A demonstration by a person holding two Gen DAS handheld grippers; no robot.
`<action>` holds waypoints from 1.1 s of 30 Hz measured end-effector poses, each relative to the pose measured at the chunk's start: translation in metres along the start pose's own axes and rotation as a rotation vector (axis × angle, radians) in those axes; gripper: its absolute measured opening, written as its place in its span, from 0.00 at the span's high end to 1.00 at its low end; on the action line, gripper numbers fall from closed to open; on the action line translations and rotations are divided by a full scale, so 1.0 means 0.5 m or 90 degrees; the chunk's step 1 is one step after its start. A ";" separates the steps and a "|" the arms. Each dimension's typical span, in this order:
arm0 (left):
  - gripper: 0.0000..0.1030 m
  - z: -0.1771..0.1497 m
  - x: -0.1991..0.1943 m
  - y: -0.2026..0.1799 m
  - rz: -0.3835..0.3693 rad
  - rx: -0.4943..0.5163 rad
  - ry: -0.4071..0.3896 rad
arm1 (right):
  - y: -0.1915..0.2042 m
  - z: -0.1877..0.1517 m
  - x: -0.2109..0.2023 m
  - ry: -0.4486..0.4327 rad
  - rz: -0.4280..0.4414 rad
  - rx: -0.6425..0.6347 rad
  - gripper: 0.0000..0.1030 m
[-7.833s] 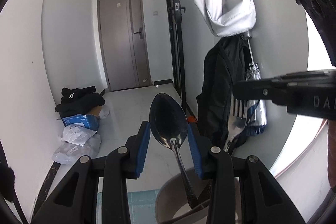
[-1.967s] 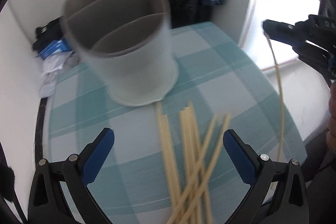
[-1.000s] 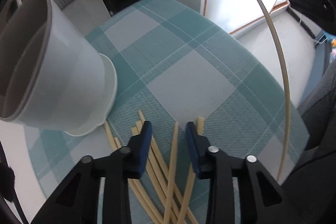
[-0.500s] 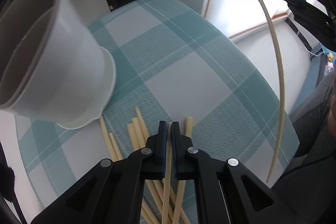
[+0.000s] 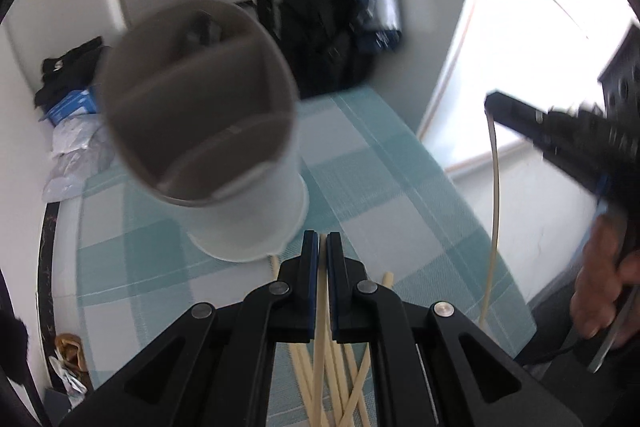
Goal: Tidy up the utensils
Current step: 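Lift the held chopsticks with both tools toward the utensil holder opening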
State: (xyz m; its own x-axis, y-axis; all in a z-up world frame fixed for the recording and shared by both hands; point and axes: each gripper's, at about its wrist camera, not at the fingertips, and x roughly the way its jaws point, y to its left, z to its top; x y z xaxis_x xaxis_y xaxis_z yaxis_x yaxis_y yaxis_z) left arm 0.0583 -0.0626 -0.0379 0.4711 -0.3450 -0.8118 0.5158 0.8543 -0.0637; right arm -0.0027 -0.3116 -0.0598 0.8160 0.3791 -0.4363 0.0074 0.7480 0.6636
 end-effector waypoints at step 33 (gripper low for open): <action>0.99 0.005 -0.146 0.115 -0.005 -0.187 -0.173 | 0.256 -0.062 0.009 -0.068 -0.009 -0.239 0.95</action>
State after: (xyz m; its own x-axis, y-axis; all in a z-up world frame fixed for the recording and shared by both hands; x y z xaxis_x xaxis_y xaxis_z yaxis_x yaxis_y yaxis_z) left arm 0.0554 0.0107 0.0195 0.6601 -0.4084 -0.6304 0.3123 0.9125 -0.2642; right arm -0.0160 -0.1971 0.0045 0.8730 0.3238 -0.3647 -0.1775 0.9075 0.3808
